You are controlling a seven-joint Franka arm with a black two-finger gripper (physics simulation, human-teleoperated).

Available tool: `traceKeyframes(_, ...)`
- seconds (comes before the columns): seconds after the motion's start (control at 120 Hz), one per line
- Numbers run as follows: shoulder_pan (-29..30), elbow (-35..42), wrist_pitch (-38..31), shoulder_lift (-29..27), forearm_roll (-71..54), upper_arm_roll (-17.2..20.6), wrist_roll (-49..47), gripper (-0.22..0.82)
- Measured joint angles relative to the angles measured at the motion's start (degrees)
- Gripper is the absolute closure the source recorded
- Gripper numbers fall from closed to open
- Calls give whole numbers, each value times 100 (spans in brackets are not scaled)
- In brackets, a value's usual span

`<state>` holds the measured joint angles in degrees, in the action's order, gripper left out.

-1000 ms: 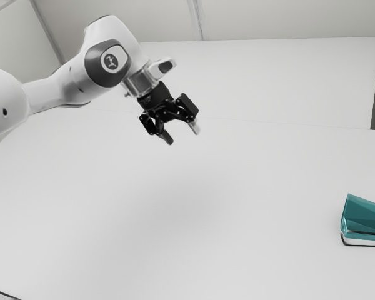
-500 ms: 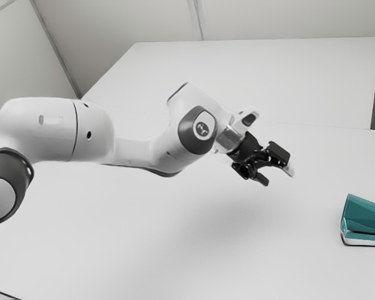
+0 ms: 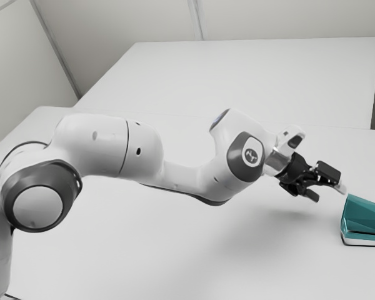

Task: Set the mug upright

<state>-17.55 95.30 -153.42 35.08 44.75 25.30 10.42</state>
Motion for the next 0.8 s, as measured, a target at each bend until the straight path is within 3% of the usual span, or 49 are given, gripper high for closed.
traceKeyframes(0.308,-323,-806,-119,763,13,5,179,0)
traceKeyframes(0.592,-433,-1159,-47,1089,456,160,281,0)
traceKeyframes(0.8,-443,-1281,-13,1220,567,255,334,15)
